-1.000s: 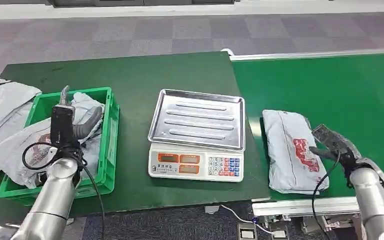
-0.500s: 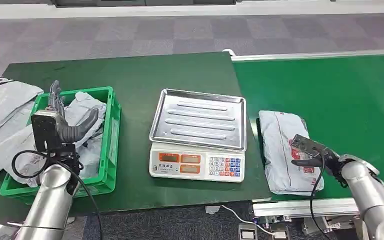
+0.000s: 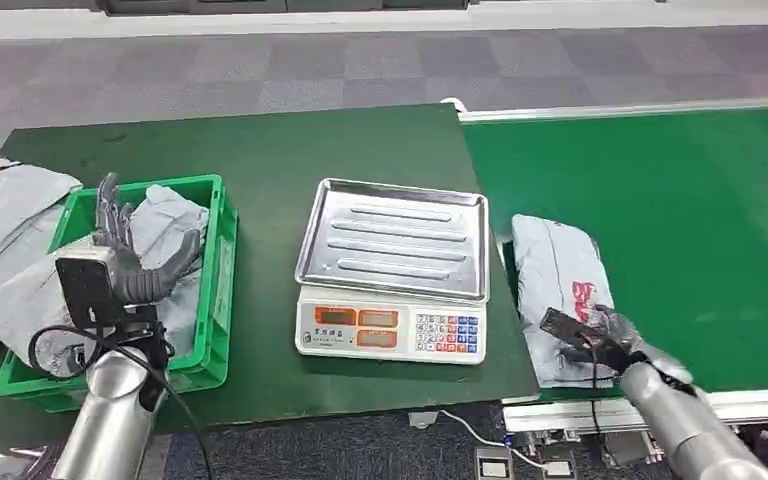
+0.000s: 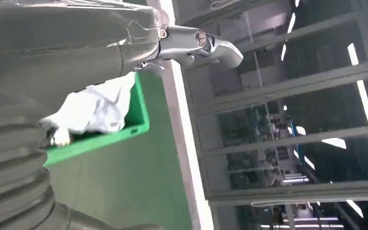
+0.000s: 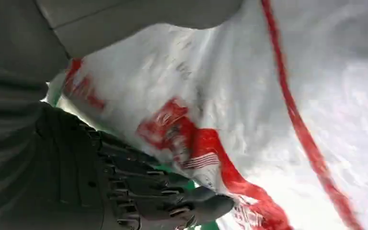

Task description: Moved the parcel from conveyor to table for the left to box.

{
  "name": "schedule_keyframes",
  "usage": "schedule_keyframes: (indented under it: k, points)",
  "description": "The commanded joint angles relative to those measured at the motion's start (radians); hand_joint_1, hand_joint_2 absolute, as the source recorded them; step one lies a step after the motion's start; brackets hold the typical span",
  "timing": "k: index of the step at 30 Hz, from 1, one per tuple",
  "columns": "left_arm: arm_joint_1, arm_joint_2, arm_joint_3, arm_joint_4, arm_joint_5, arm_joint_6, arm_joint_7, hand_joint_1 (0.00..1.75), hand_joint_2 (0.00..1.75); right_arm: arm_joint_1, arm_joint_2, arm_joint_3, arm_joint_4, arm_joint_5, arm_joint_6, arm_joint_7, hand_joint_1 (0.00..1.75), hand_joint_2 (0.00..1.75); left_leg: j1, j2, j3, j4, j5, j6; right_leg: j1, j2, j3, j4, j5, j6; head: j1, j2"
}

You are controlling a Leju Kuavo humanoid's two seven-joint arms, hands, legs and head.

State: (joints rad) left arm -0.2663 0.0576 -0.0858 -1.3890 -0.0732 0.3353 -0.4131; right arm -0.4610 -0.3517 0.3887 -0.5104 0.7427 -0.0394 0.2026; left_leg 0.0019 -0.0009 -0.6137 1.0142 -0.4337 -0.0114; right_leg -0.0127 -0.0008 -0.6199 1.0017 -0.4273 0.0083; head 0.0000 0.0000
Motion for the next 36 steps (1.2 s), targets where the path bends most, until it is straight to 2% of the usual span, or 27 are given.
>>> schedule_keyframes:
  k: [1,3,5,6,7,9,10,11,12,13,16,18,23,28,30,31,32,33,35,36]
  points:
    - [0.011,-0.012,-0.036,-0.01,0.012,0.003,0.005,0.0,1.75,-0.017,0.102,0.024,0.157,-0.045,0.029,-0.011,0.0,1.75,0.002,0.001,0.004,-0.001,-0.002,-0.001,0.002,0.001,0.004,-0.002,0.0,-0.001,0.0,0.0]
    - [-0.014,-0.015,-0.054,0.022,0.022,-0.014,0.003,0.0,1.75,-0.004,0.086,0.018,0.168,-0.064,0.09,-0.003,0.0,1.75,0.003,0.002,0.007,-0.003,-0.002,-0.001,0.004,0.0,0.008,-0.005,-0.001,-0.002,0.0,0.0]
    - [-0.057,-0.025,-0.086,0.086,0.031,-0.031,-0.006,0.0,1.75,0.06,0.026,0.069,0.156,-0.043,0.221,-0.018,0.0,1.75,0.003,-0.001,0.009,-0.002,-0.002,0.0,0.003,-0.002,0.01,-0.004,-0.002,-0.002,0.0,0.0]
    - [-0.079,-0.033,-0.098,0.116,0.035,-0.034,-0.014,0.0,1.75,0.084,-0.002,0.09,0.154,-0.032,0.247,-0.037,0.0,1.75,0.003,0.0,0.011,-0.002,-0.002,0.0,0.004,-0.001,0.012,-0.005,-0.002,-0.002,0.0,0.0]
    - [-0.092,-0.043,-0.104,0.132,0.043,-0.024,-0.026,0.0,1.75,0.086,-0.027,0.146,0.163,0.02,0.253,-0.043,0.0,1.75,0.003,-0.01,0.012,-0.003,-0.001,0.001,0.004,-0.011,0.017,-0.006,-0.003,-0.002,0.0,0.0]
    - [-0.094,-0.047,-0.107,0.132,0.045,-0.019,-0.03,0.0,1.75,0.05,-0.034,0.196,0.184,0.061,0.28,-0.057,0.0,1.75,0.003,-0.013,0.016,-0.004,0.0,0.001,0.004,-0.013,0.019,-0.009,-0.004,-0.001,0.0,0.0]
    - [-0.088,-0.046,-0.107,0.123,0.046,-0.017,-0.031,0.0,1.75,0.02,-0.025,0.2,0.197,0.061,0.308,-0.054,0.0,1.75,0.003,-0.008,0.017,-0.003,-0.002,0.001,0.003,-0.009,0.019,-0.008,-0.004,-0.001,0.0,0.0]
    - [-0.081,-0.047,-0.104,0.113,0.047,-0.013,-0.03,0.0,1.75,-0.008,-0.017,0.215,0.208,0.072,0.333,-0.048,0.12,1.75,0.004,-0.007,0.02,-0.004,-0.002,0.002,0.004,-0.009,0.022,-0.011,-0.003,-0.001,0.0,0.0]
    - [-0.07,-0.044,-0.101,0.1,0.047,-0.01,-0.028,0.0,1.75,-0.037,-0.003,0.219,0.224,0.074,0.334,-0.038,1.75,1.75,0.004,-0.006,0.022,-0.003,-0.004,0.003,0.006,-0.008,0.027,-0.011,-0.005,0.001,0.0,0.0]
    - [-0.058,-0.04,-0.097,0.086,0.046,-0.007,-0.027,0.0,1.75,-0.064,0.012,0.218,0.235,0.067,0.37,-0.036,1.75,1.75,0.005,0.0,0.026,-0.001,-0.006,0.003,0.007,-0.002,0.03,-0.011,-0.006,0.001,0.0,0.0]
    - [-0.036,-0.029,-0.085,0.057,0.041,0.001,-0.025,0.0,1.75,-0.098,0.036,0.212,0.237,0.057,0.379,-0.025,1.75,1.75,0.006,0.004,0.032,-0.001,-0.009,0.003,0.008,0.002,0.036,-0.012,-0.006,0.0,0.0,0.0]
    - [-0.024,-0.022,-0.08,0.044,0.028,0.007,-0.016,0.0,1.75,-0.113,0.04,0.218,0.231,0.062,0.355,-0.018,1.75,1.75,0.007,0.003,0.029,-0.005,-0.006,0.004,0.007,0.001,0.033,-0.017,-0.002,0.001,0.0,0.0]
    - [0.011,-0.019,-0.058,0.011,0.015,0.014,-0.011,0.0,1.75,-0.152,0.035,0.226,0.225,0.068,0.28,-0.005,1.75,1.75,0.007,0.006,0.035,-0.004,-0.011,0.004,0.007,0.004,0.041,-0.016,-0.006,0.002,0.0,0.0]
    - [0.013,-0.019,-0.057,0.008,0.015,0.014,-0.011,0.0,1.75,-0.151,0.031,0.226,0.225,0.068,0.277,-0.005,1.75,1.75,0.008,0.005,0.037,-0.002,-0.014,0.004,0.007,0.003,0.043,-0.014,-0.008,0.002,0.0,0.0]
    - [0.037,-0.019,-0.044,-0.024,-0.003,0.023,-0.009,0.0,1.75,-0.145,0.017,0.224,0.199,0.064,0.212,-0.022,1.75,1.75,0.007,0.003,0.036,-0.004,-0.013,0.004,0.007,0.002,0.043,-0.015,-0.008,0.002,0.0,0.0]
    - [0.057,-0.014,-0.033,-0.047,-0.01,0.024,-0.007,0.0,1.75,-0.132,0.005,0.2,0.172,0.037,0.176,-0.043,1.75,1.75,0.007,0.003,0.035,-0.003,-0.013,0.004,0.007,0.002,0.041,-0.015,-0.008,0.002,0.0,0.0]
    - [0.083,-0.008,-0.019,-0.075,-0.014,0.028,-0.005,0.0,1.75,-0.084,-0.021,0.154,0.105,-0.004,0.091,-0.063,1.75,1.75,0.007,0.003,0.034,-0.004,-0.013,0.004,0.007,0.001,0.041,-0.015,-0.008,0.002,0.0,0.0]
    - [0.107,-0.006,-0.002,-0.098,-0.017,0.026,-0.005,0.0,1.75,-0.034,-0.055,0.134,0.017,-0.013,0.056,-0.056,1.75,1.75,0.007,0.003,0.036,-0.002,-0.015,0.004,0.007,0.001,0.043,-0.014,-0.01,0.002,0.0,0.0]
    - [0.147,-0.011,0.029,-0.138,-0.036,0.011,0.0,0.0,1.75,0.063,-0.13,0.061,-0.238,-0.041,0.028,-0.003,1.75,1.75,0.007,0.001,0.036,-0.005,-0.014,0.004,0.007,0.0,0.043,-0.016,-0.01,0.002,0.0,0.0]
    - [0.162,-0.016,0.041,-0.157,-0.046,0.005,0.001,0.0,1.75,0.084,-0.155,0.028,-0.344,-0.05,0.072,0.036,1.75,1.75,0.008,0.0,0.036,-0.002,-0.016,0.004,0.008,-0.001,0.044,-0.014,-0.011,0.002,0.0,0.0]
